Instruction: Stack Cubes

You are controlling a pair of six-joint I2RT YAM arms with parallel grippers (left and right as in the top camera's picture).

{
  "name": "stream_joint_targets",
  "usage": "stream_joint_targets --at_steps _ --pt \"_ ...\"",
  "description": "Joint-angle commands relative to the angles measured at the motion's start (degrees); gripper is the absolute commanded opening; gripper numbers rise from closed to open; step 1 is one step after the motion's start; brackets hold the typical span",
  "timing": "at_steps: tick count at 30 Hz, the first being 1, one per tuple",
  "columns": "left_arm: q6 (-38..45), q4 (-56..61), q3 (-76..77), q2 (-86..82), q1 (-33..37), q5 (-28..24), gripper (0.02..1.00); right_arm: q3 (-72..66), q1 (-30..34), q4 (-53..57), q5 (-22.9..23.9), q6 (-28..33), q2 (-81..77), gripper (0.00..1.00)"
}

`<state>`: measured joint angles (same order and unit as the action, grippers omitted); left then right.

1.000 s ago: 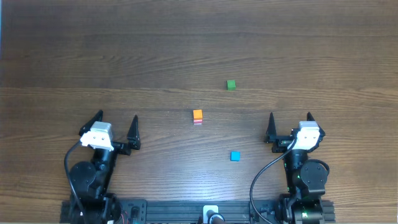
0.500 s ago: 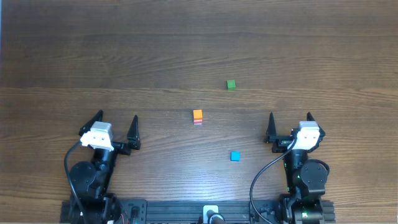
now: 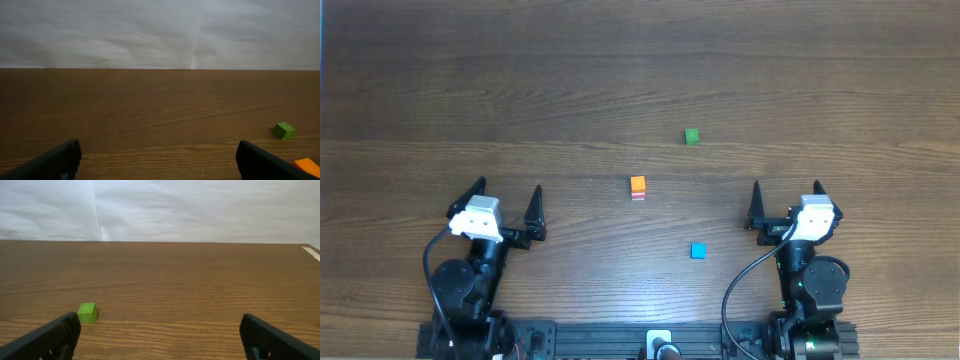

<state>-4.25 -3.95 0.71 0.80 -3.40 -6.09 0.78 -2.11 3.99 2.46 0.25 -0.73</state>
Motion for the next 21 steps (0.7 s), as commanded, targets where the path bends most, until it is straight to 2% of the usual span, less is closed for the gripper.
stream_joint_targets --at_steps 1,3,8,11,16,21 --pt "0.9 0.1 -0.4 -0.4 0.3 -0.9 0.998 -0.5 0.3 -0.9 1.2 0.1 0.4 0.993" --pt "0.9 0.1 -0.4 -0.4 0.3 -0.9 0.998 -0.5 0.3 -1.0 1.0 -2.1 0.4 0.993" --pt "0.9 0.1 -0.4 -0.4 0.3 -0.9 1.0 -0.5 0.3 -1.3 0.3 -2.7 0.4 0.993" --pt "0.9 0.1 -0.4 -0.4 0.3 -0.9 1.0 -0.5 0.3 -3.0 -0.8 -7.9 0.2 0.991" --pt "0.9 0.1 -0.4 -0.4 0.3 -0.9 1.0 0.6 0.3 -11.6 -6.4 -9.4 -6.1 0.993" --pt "0.9 0.1 -0.4 -0.4 0.3 -0.9 1.0 12.8 0.3 -13.7 -12.3 -9.4 -25.9 0.991"
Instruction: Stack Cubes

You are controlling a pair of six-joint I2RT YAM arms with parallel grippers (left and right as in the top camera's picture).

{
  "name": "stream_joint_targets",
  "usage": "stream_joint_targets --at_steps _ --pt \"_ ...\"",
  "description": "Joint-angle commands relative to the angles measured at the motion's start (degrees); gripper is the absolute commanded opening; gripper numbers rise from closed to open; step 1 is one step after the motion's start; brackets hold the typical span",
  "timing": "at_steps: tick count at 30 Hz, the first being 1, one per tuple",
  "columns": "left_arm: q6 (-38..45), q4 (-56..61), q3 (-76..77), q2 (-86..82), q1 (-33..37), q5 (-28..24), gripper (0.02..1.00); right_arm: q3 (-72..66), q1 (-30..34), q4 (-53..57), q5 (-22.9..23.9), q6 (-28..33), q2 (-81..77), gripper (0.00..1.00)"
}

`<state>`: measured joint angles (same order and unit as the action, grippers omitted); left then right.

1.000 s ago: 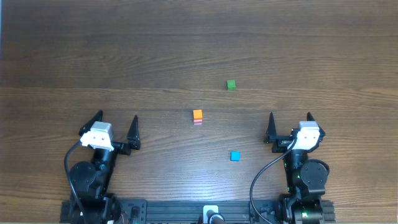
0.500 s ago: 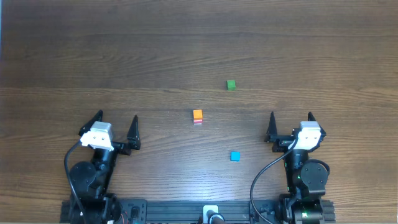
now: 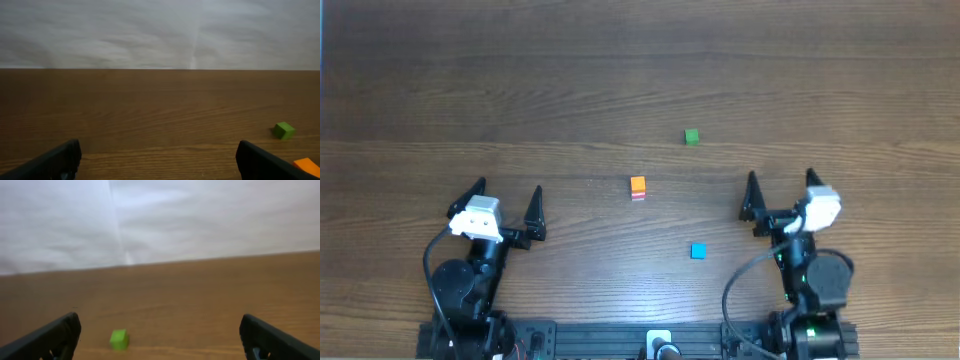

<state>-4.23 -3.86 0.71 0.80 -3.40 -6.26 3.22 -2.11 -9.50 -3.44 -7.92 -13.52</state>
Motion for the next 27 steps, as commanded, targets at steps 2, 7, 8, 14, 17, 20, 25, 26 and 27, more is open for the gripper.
stream_joint_targets --at_steps 2,7,8,14,17,20,25,26,27 --pt "0.8 0.0 -0.4 -0.4 0.3 -0.7 1.0 17.4 0.3 1.8 -9.3 -1.3 -22.0 0.991" --pt "0.8 0.0 -0.4 -0.4 0.3 -0.7 1.0 35.6 0.1 11.3 -15.6 -1.5 -41.0 0.993" --pt "0.8 0.0 -0.4 -0.4 0.3 -0.7 0.998 39.1 -0.2 13.6 -15.9 -2.0 -44.3 0.993" --pt "0.8 0.0 -0.4 -0.4 0.3 -0.7 1.0 60.1 -2.9 32.5 -14.8 -2.3 -61.6 0.993" --pt "0.8 0.0 -0.4 -0.4 0.3 -0.7 0.998 69.5 -5.0 42.0 -13.1 -2.3 -69.3 0.991" --pt "0.8 0.0 -0.4 -0.4 0.3 -0.7 0.998 77.6 -8.2 50.3 -8.6 -2.3 -76.5 0.993" --pt "0.8 0.0 -0.4 -0.4 0.3 -0.7 1.0 86.8 -13.4 59.0 -2.5 -2.3 -86.8 0.993" --pt "0.8 0.0 -0.4 -0.4 0.3 -0.7 1.0 88.1 -14.3 60.2 -1.4 -2.3 -88.7 0.993" --pt "0.8 0.0 -0.4 -0.4 0.3 -0.7 1.0 89.3 -15.2 61.2 -0.3 -2.3 -90.8 0.991"
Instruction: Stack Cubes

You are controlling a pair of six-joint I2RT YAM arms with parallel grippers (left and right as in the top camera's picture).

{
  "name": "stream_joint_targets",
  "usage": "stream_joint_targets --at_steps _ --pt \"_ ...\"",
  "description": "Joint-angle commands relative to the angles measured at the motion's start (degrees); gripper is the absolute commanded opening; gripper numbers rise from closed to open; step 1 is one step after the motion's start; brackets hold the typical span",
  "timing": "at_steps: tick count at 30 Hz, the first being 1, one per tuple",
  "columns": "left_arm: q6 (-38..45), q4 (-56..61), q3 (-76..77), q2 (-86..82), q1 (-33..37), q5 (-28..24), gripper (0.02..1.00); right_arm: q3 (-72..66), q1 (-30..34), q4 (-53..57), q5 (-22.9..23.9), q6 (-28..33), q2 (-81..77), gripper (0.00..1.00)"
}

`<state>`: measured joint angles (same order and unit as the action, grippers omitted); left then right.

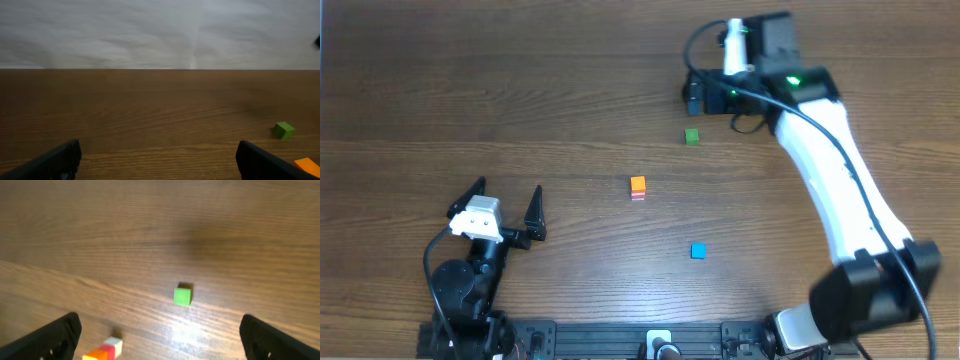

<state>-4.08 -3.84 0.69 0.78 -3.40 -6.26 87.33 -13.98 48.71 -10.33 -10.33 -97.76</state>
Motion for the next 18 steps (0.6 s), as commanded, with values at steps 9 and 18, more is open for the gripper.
stream_joint_targets --at_steps 9,18 --pt "0.7 0.0 -0.3 -0.4 0.3 -0.7 0.996 8.0 -4.7 4.2 10.3 -1.9 -20.0 0.993" --pt "0.7 0.0 -0.3 -0.4 0.3 -0.7 1.0 8.0 -4.4 3.8 13.1 -4.5 -26.5 0.993"
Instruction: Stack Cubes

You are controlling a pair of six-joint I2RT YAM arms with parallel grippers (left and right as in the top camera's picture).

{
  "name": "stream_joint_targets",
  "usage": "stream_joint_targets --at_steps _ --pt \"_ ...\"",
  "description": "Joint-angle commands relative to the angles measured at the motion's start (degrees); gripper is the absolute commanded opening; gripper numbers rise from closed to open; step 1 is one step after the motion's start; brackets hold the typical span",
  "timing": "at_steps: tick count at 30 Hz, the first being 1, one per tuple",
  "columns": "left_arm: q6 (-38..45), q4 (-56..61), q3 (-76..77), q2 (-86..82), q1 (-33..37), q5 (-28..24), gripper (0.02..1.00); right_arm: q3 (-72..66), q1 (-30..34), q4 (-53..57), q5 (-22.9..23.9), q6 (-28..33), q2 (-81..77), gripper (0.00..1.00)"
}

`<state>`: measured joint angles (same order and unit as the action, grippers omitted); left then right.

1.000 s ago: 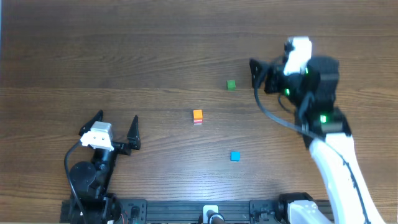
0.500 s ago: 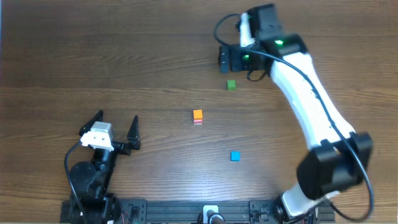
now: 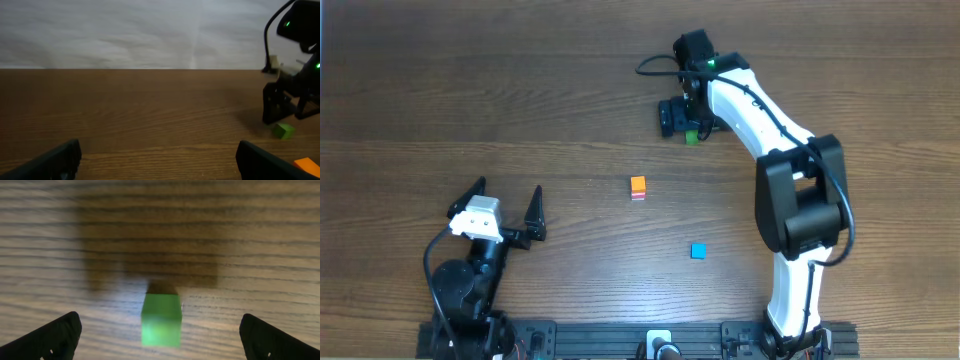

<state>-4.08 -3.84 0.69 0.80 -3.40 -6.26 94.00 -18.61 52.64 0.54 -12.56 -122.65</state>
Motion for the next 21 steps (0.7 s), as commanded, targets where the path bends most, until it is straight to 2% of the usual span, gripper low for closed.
stream_joint_targets --at_steps 1,4,10,21 --pt "0.7 0.0 -0.3 -0.4 0.3 -0.7 1.0 1.4 0.1 -0.2 2.6 -2.9 -2.3 0.993" --pt "0.7 0.0 -0.3 -0.4 0.3 -0.7 1.0 1.4 0.0 -0.8 2.6 -3.3 -3.3 0.978" --pt "0.7 0.0 -0.3 -0.4 0.3 -0.7 1.0 1.3 -0.2 -0.8 2.6 -3.8 -4.1 0.851" --pt "0.7 0.0 -0.3 -0.4 0.3 -0.7 1.0 1.1 -0.9 -0.3 2.5 -4.8 -4.1 0.492"
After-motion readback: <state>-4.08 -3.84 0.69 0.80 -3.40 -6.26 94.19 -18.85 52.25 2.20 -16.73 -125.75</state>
